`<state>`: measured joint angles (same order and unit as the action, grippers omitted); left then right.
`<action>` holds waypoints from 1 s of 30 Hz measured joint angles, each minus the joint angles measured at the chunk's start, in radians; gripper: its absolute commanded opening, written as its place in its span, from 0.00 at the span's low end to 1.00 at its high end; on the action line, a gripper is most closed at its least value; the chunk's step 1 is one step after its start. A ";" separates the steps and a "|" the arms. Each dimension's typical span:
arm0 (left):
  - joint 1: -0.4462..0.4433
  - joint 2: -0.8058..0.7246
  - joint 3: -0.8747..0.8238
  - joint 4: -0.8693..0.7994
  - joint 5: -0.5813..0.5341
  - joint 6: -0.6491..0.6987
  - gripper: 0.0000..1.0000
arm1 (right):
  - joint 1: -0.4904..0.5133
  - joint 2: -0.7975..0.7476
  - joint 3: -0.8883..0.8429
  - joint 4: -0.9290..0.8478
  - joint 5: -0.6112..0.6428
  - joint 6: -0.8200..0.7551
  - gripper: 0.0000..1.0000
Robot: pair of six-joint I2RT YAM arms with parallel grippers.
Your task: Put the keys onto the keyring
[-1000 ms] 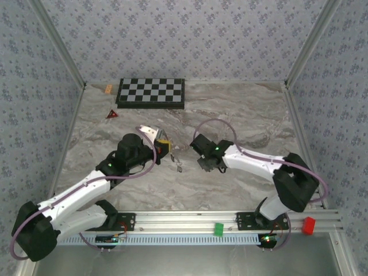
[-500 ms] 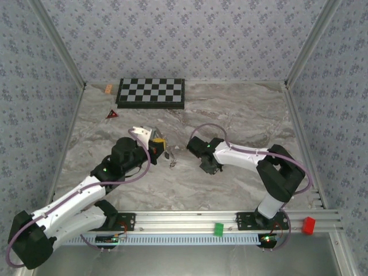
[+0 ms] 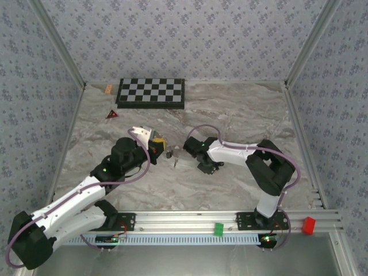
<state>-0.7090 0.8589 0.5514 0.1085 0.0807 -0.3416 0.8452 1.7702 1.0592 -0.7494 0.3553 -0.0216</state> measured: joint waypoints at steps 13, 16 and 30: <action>0.000 0.000 -0.001 0.000 0.001 0.000 0.00 | -0.018 0.019 0.013 0.010 0.018 -0.018 0.00; 0.000 0.000 -0.001 0.000 0.001 -0.001 0.00 | -0.018 0.019 0.013 0.017 0.024 -0.016 0.00; 0.000 0.002 -0.001 0.000 0.005 -0.003 0.00 | -0.013 -0.101 -0.006 0.030 0.003 -0.009 0.00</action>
<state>-0.7094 0.8604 0.5507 0.1089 0.0860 -0.3450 0.8318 1.6691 1.0534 -0.7193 0.3588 -0.0307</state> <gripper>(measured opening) 0.059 0.038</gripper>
